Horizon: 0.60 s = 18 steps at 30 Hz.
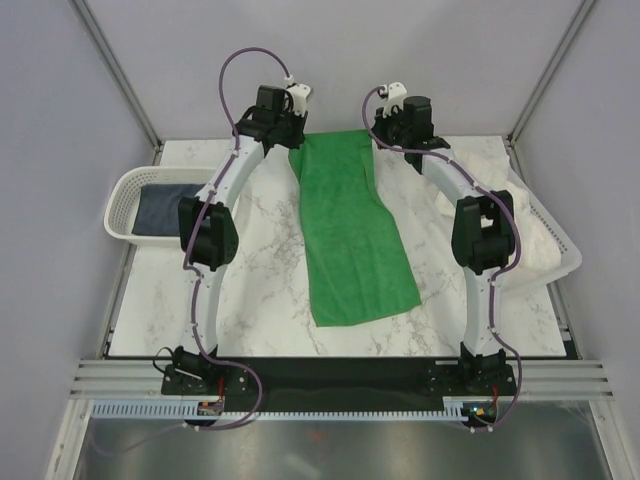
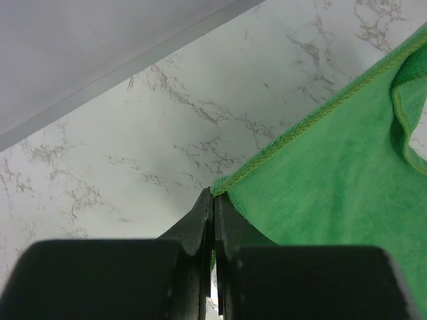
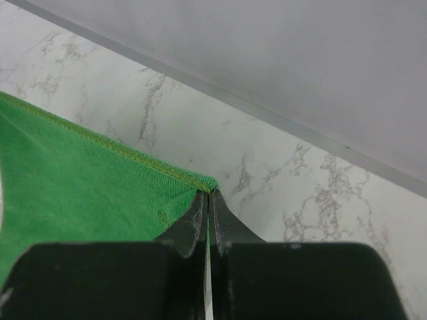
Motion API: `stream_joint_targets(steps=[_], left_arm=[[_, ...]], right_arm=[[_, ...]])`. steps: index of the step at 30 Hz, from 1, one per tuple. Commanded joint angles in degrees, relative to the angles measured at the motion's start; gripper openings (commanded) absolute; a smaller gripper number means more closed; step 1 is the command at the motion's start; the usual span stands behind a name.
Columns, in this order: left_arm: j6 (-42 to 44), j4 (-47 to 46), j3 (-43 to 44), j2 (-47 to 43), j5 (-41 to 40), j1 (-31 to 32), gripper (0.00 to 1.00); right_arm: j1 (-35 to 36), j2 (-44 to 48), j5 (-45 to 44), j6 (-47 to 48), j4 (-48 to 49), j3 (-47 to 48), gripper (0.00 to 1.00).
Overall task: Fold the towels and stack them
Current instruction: Flatten out the crumpled towel
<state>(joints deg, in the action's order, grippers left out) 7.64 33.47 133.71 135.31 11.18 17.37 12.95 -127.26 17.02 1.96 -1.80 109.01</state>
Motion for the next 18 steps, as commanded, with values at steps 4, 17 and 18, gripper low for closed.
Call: stream_joint_targets(steps=[4, 17, 18], left_arm=[[4.92, -5.7, 1.12, -2.41, 2.53, 0.48, 0.02], [0.9, -6.76, -4.66, -2.06, 4.83, 1.09, 0.02], [-1.2, -6.76, -5.99, -2.15, 4.82, 1.18, 0.02]], right_arm=[[-1.52, -0.09, -5.15, 10.61, 5.14, 4.37, 0.0], [-3.28, -4.23, 8.38, -3.24, -3.65, 6.5, 0.0], [-3.37, -3.96, 9.95, -8.41, -2.08, 4.48, 0.0]])
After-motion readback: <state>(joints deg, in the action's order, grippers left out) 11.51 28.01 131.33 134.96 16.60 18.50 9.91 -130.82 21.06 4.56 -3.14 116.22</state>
